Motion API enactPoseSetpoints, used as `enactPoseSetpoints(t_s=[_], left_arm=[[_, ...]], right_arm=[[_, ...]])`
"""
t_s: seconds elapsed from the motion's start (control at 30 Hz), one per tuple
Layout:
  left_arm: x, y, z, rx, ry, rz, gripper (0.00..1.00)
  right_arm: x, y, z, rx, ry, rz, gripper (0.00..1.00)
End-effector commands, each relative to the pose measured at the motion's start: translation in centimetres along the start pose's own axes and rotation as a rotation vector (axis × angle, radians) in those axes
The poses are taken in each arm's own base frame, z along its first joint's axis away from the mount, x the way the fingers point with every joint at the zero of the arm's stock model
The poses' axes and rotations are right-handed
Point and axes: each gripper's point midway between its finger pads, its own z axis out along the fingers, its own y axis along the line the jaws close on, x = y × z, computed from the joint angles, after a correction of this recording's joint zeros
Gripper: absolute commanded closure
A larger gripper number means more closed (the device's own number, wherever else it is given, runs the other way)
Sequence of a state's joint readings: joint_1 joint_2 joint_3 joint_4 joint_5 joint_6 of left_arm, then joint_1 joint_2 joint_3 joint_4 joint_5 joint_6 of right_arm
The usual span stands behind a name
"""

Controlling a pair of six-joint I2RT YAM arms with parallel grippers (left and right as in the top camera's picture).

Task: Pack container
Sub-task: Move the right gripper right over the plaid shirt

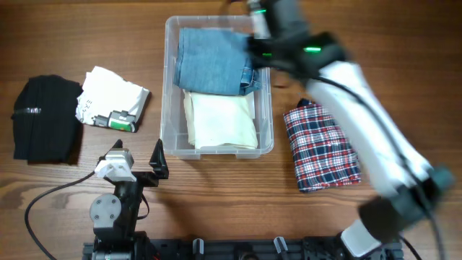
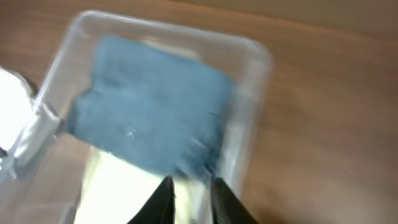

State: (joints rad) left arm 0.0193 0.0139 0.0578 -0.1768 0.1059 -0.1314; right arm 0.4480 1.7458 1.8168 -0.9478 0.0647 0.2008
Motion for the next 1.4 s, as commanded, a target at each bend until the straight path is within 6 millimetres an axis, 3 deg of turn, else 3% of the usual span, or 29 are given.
enactPoseSetpoints(t_s=[0.0, 0.13, 0.3, 0.4, 0.5, 0.63, 0.87, 0.97, 1.1, 1.37], left_arm=[[0.1, -0.1, 0.0, 0.003, -0.002, 0.024, 0.0], [0.1, -0.1, 0.0, 0.003, -0.002, 0.024, 0.0], [0.1, -0.1, 0.0, 0.003, -0.002, 0.024, 0.0], [0.1, -0.1, 0.0, 0.003, -0.002, 0.024, 0.0], [0.1, -0.1, 0.0, 0.003, -0.002, 0.024, 0.0], [0.1, -0.1, 0.0, 0.003, -0.002, 0.024, 0.0], [0.1, -0.1, 0.0, 0.003, -0.002, 0.024, 0.0], [0.1, -0.1, 0.0, 0.003, -0.002, 0.024, 0.0], [0.1, -0.1, 0.0, 0.003, -0.002, 0.024, 0.0], [0.1, -0.1, 0.0, 0.003, -0.002, 0.024, 0.0]], right_arm=[[1.9, -4.2, -3.2, 0.085, 0.058, 0.149, 0.65], [4.9, -6.6, -5.8, 0.107, 0.165, 0.227, 0.51], [9.6, -9.8, -7.3, 0.221, 0.331, 0.485, 0.51], [11.3, -11.0, -7.3, 0.262, 0.383, 0.568, 0.49], [12.8, -11.0, -6.7, 0.231, 0.442, 0.636, 0.32], [14.8, -10.6, -6.4, 0.209, 0.526, 0.745, 0.27], [18.5, -11.5, -7.7, 0.366, 0.643, 1.002, 0.21], [19.6, -11.7, -7.7, 0.401, 0.662, 1.009, 0.18], [21.5, -14.0, -7.5, 0.533, 0.664, 0.921, 0.13], [24.1, -14.2, -4.2, 0.39, 0.739, 0.577, 0.14]])
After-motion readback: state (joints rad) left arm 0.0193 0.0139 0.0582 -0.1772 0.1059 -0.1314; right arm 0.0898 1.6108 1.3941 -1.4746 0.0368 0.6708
